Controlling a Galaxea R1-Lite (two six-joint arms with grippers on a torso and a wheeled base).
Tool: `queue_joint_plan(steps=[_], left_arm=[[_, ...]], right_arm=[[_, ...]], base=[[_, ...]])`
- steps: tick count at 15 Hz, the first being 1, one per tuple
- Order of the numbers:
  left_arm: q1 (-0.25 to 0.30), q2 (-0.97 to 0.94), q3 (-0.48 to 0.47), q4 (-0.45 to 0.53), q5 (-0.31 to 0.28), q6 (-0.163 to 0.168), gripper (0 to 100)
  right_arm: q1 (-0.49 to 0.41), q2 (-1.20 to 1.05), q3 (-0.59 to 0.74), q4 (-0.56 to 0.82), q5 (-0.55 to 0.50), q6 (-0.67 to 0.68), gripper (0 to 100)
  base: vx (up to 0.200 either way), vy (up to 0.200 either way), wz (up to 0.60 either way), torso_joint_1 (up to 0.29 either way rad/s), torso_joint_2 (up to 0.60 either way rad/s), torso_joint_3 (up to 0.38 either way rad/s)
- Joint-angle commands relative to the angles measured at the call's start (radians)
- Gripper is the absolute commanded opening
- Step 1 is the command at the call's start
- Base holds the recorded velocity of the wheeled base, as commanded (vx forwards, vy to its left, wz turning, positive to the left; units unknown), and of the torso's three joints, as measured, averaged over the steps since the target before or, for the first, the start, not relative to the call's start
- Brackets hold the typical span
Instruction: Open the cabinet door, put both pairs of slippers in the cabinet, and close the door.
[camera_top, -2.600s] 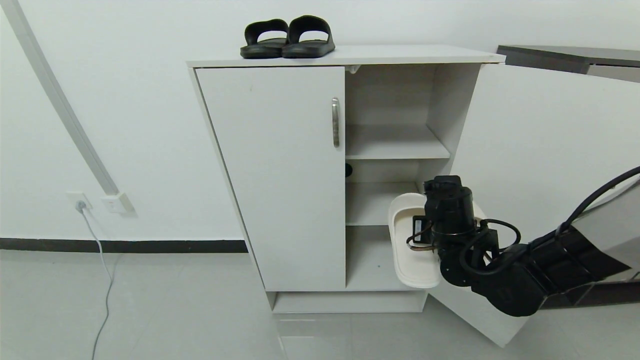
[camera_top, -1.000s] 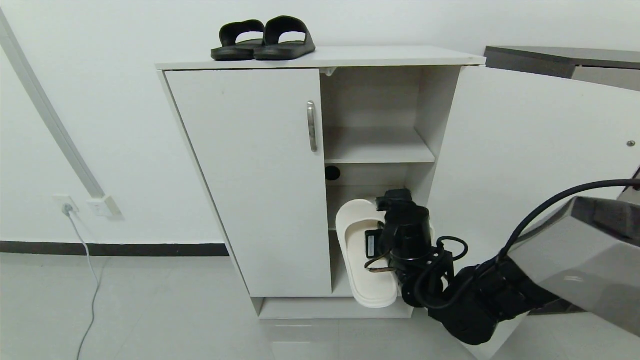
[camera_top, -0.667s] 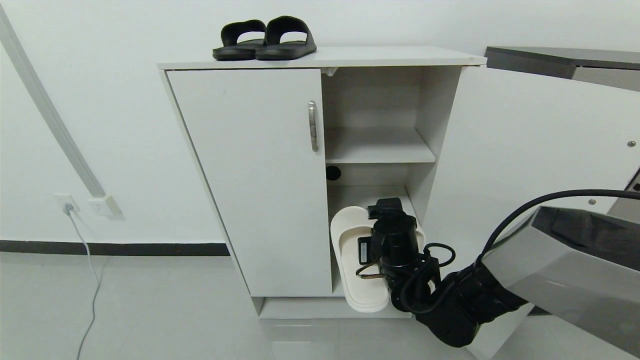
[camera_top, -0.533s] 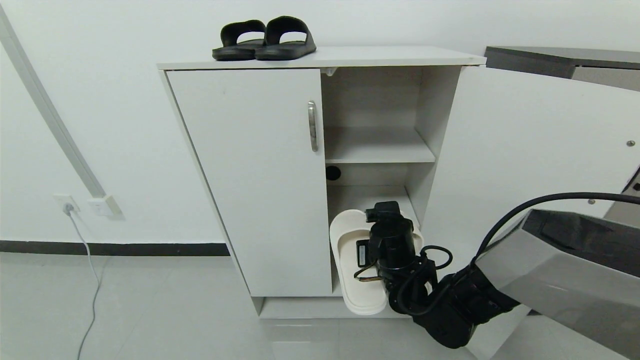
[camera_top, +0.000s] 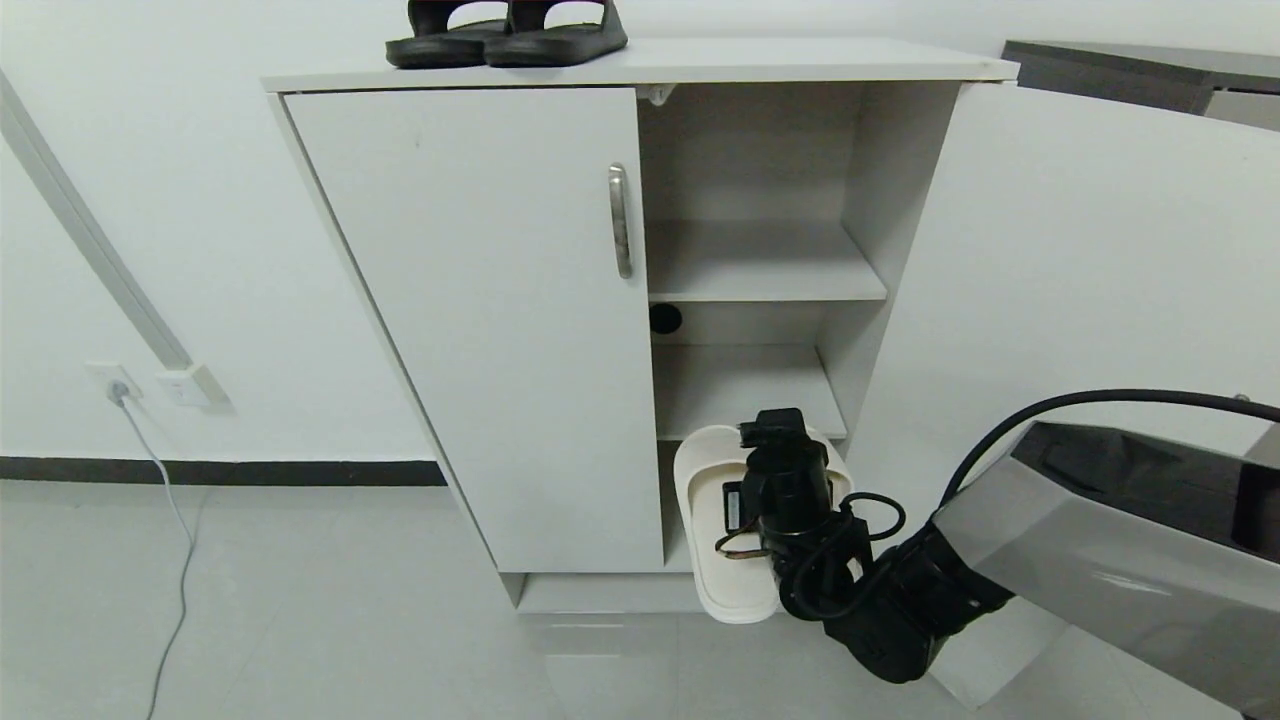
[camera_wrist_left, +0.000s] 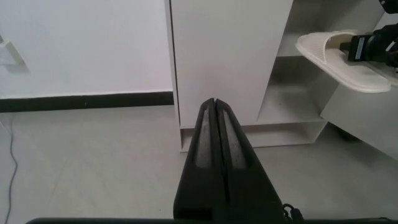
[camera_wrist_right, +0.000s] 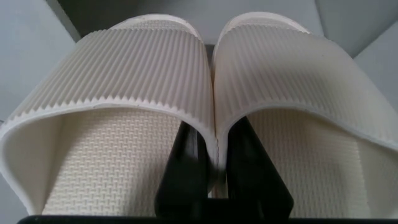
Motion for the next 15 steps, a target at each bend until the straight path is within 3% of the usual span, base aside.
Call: queue_joint_plan(steps=[1, 8, 15], left_arm=[[0.0, 0.002, 0.0, 0.0, 0.0, 0.0, 0], [0.0, 0.002, 0.0, 0.0, 0.003, -0.003, 0], [0.0, 0.002, 0.0, 0.0, 0.003, -0.003, 0]], right_arm=[[-0.002, 0.007, -0.002, -0.003, -0.001, 0.001, 0], [-0.016, 0.067, -0.005, -0.21, -0.029, -0.062, 0], [-0.022, 0.075, -0.005, -0.224, -0.029, -0.063, 0]], base=[[0.0, 0.0, 0.0, 0.002, 0.0, -0.198], [0.0, 0.0, 0.0, 0.001, 0.0, -0.095], [0.029, 0.0, 0.0, 0.0, 0.0, 0.0]])
